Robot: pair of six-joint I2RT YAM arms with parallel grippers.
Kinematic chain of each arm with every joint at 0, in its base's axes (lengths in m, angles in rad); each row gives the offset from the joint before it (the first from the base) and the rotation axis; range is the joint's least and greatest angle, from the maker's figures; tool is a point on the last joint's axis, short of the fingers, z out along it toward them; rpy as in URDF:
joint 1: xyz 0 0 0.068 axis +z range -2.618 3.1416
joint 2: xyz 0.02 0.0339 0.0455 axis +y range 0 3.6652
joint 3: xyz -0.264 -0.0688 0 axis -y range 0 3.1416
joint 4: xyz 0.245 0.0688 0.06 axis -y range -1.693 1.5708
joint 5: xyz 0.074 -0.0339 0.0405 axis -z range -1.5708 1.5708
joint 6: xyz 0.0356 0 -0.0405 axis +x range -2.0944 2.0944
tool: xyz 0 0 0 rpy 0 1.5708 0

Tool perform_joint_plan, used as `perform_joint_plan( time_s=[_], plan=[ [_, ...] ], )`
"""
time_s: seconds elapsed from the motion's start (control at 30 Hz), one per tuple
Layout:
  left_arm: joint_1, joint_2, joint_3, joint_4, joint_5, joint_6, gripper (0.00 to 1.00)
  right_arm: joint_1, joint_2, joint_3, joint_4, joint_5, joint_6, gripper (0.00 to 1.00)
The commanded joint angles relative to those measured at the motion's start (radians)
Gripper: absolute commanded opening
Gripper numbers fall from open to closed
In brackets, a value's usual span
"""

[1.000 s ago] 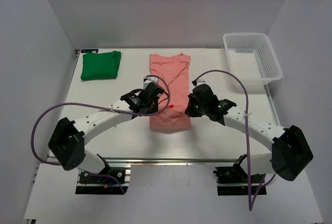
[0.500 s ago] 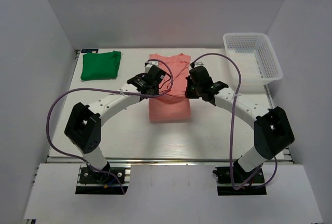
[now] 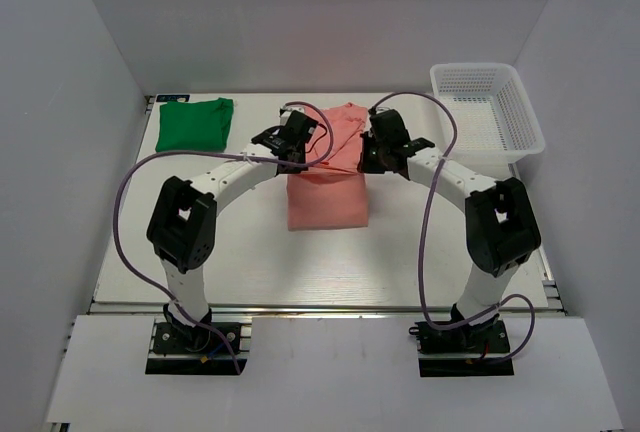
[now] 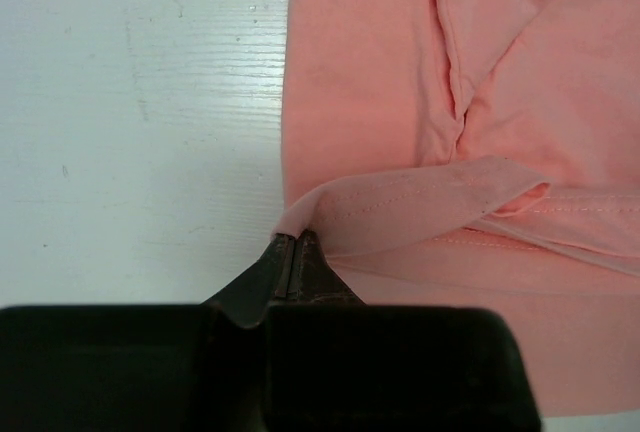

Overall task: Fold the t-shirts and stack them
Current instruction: Fold the folded rectangular tshirt in 1/3 of the way

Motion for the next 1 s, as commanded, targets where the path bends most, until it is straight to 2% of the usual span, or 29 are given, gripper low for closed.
perform_joint_plan(
  time_s=[0.0, 0.3, 0.37, 0.4, 0.47, 0.5, 0.53, 0.57, 0.6, 0.67, 0.73, 0.77, 0.87, 0.93, 0.97],
  plan=[
    [0.021, -0.006, 0.037, 0.039, -0.005, 0.021, 0.0, -0.034, 0.02, 0.031, 0.067, -0.089, -0.042, 0.0],
    [0.039, 0.044, 0.037, 0.107, 0.047, 0.053, 0.0, -0.074, 0.103, 0.037, 0.182, -0.2, -0.057, 0.0],
    [0.048, 0.073, 0.05, 0.107, 0.047, 0.044, 0.04, -0.09, 0.128, 0.06, 0.185, -0.212, -0.039, 0.0],
    [0.058, 0.096, 0.075, 0.107, 0.047, 0.044, 0.17, -0.096, 0.147, 0.071, 0.195, -0.235, -0.024, 0.05],
    [0.067, 0.118, 0.095, 0.107, 0.047, 0.021, 0.34, -0.099, 0.164, 0.082, 0.225, -0.249, -0.005, 0.16],
    [0.077, 0.13, 0.108, 0.107, 0.047, 0.021, 0.59, -0.1, 0.169, 0.091, 0.228, -0.245, 0.007, 0.23],
    [0.078, 0.139, 0.138, 0.107, 0.033, 0.021, 0.78, -0.105, 0.181, 0.103, 0.232, -0.229, 0.01, 0.31],
    [0.09, 0.158, 0.157, 0.093, 0.019, -0.002, 0.85, -0.108, 0.186, 0.115, 0.229, -0.22, 0.027, 0.53],
    [0.105, 0.158, 0.177, 0.076, 0.019, -0.002, 1.0, -0.114, 0.186, 0.119, 0.23, -0.212, 0.038, 0.59],
    [0.117, 0.167, 0.229, 0.026, 0.007, -0.014, 1.0, -0.117, 0.171, 0.116, 0.229, -0.185, 0.047, 0.71],
    [0.127, 0.121, 0.218, 0.015, 0.007, -0.014, 1.0, -0.114, 0.129, 0.09, 0.229, -0.191, 0.041, 0.77],
    [0.127, 0.094, 0.195, 0.015, 0.007, -0.014, 1.0, -0.116, 0.102, 0.065, 0.229, -0.192, 0.038, 0.9],
    [0.127, -0.037, 0.051, 0.067, 0.045, -0.014, 1.0, -0.11, 0.016, -0.031, 0.248, -0.195, 0.043, 0.9],
    [0.127, -0.1, -0.07, 0.096, 0.094, -0.023, 1.0, -0.102, -0.021, -0.091, 0.252, -0.235, 0.026, 0.9],
    [0.127, -0.158, -0.14, 0.11, 0.12, -0.037, 1.0, -0.099, -0.058, -0.132, 0.294, -0.311, 0.012, 0.9]
  ],
)
